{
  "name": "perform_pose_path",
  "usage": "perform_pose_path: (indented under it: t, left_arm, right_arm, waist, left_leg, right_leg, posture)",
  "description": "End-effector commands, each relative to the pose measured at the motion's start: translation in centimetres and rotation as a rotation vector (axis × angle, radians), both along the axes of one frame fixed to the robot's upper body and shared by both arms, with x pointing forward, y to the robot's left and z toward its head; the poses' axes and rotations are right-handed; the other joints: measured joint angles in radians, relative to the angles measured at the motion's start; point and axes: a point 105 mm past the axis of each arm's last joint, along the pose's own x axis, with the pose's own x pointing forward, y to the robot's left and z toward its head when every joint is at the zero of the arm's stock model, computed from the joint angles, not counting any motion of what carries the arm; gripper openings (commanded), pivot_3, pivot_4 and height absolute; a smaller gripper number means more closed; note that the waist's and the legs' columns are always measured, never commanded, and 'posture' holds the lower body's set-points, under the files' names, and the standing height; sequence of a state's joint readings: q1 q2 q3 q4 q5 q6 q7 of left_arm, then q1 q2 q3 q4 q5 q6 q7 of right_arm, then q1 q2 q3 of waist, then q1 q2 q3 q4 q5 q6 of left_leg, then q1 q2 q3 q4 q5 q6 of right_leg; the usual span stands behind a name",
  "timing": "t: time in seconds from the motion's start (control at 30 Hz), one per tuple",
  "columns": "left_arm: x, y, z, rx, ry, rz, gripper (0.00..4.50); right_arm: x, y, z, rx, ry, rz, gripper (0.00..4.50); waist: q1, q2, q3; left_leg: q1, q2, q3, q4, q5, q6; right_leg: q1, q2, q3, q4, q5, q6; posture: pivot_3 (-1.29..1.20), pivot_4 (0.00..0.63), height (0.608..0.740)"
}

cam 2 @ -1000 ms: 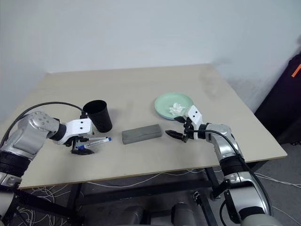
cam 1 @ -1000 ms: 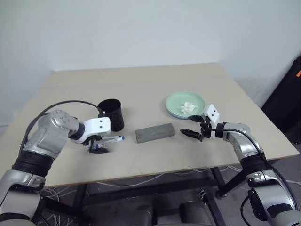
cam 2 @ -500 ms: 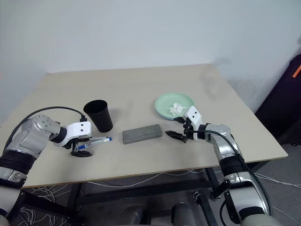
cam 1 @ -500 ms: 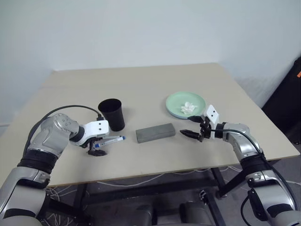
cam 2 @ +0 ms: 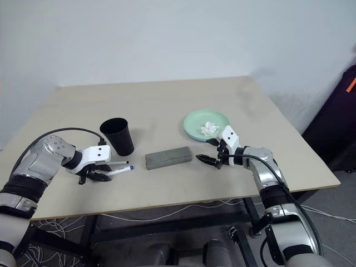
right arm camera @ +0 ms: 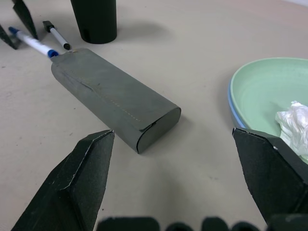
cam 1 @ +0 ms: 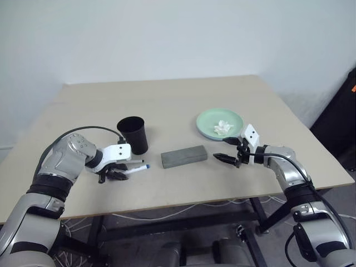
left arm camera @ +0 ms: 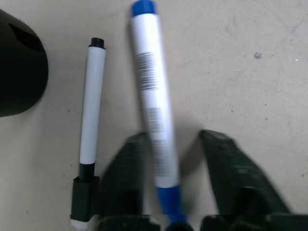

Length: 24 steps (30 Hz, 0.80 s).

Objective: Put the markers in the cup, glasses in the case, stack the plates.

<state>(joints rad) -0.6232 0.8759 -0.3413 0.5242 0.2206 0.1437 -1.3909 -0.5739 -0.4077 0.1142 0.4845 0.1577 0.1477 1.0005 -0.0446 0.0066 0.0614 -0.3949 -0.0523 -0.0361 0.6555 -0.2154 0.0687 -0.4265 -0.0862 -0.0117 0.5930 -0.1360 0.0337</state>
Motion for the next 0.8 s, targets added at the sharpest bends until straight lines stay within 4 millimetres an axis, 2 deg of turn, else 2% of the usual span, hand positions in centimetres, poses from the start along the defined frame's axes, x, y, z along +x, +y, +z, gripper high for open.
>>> perform_pose_path:
  t: [0.03,0.07,0.6,0.67,0.73,0.8]
  left_arm:
    - [0.0,0.0,0.2,0.007,-0.014,-0.008,0.3]
    - [-0.1,0.0,0.2,0.006,-0.013,-0.009,0.08]
    - [-0.6,-0.3,0.5,-0.012,-0.018,-0.01,0.08]
    - [-1.4,-3.0,2.1,-0.163,-0.045,-0.074,0.08]
    - [-2.0,-6.3,4.9,-0.354,-0.113,-0.131,0.08]
    - [-2.7,-7.7,6.2,-0.432,-0.135,-0.158,0.08]
  right_arm:
    - [0.3,0.3,1.5,0.024,-0.056,0.006,4.28]
    - [0.3,0.3,1.5,0.024,-0.056,0.007,4.28]
    - [0.3,0.5,1.5,0.025,-0.056,0.01,4.28]
    - [0.4,0.5,1.5,0.023,-0.056,0.011,4.28]
    - [0.5,0.5,1.6,0.019,-0.057,0.015,4.28]
    - [0.6,0.5,1.7,0.016,-0.059,0.019,4.28]
  waist:
    - [0.0,0.0,0.0]
    - [0.0,0.0,0.0]
    - [0.0,0.0,0.0]
    - [-0.001,0.0,0.0]
    - [0.0,0.0,0.0]
    - [0.001,-0.003,0.001]
  left_leg:
    - [0.0,0.0,0.0,0.0,0.0,0.0]
    - [0.0,0.0,0.0,0.0,0.0,0.0]
    - [0.0,0.0,0.0,0.0,0.0,0.0]
    - [0.0,0.0,0.0,-0.001,0.0,0.0]
    - [-0.001,0.0,0.001,-0.002,0.0,0.0]
    - [-0.003,0.0,-0.001,-0.002,0.0,0.0]
  right_leg:
    - [0.0,0.0,0.0,0.0,0.0,0.0]
    - [0.0,0.0,0.0,0.0,0.0,0.0]
    - [-0.001,0.0,0.0,-0.001,0.0,0.0]
    - [-0.001,0.0,0.0,-0.001,0.0,0.0]
    - [-0.002,0.0,0.001,-0.002,0.0,0.0]
    - [-0.002,0.0,0.0,-0.003,0.0,0.001]
  posture:
    - [0.0,0.0,0.74]
    - [0.0,0.0,0.74]
    - [0.0,0.0,0.74]
    - [0.0,0.0,0.74]
    - [0.0,0.0,0.74]
    - [0.0,0.0,0.74]
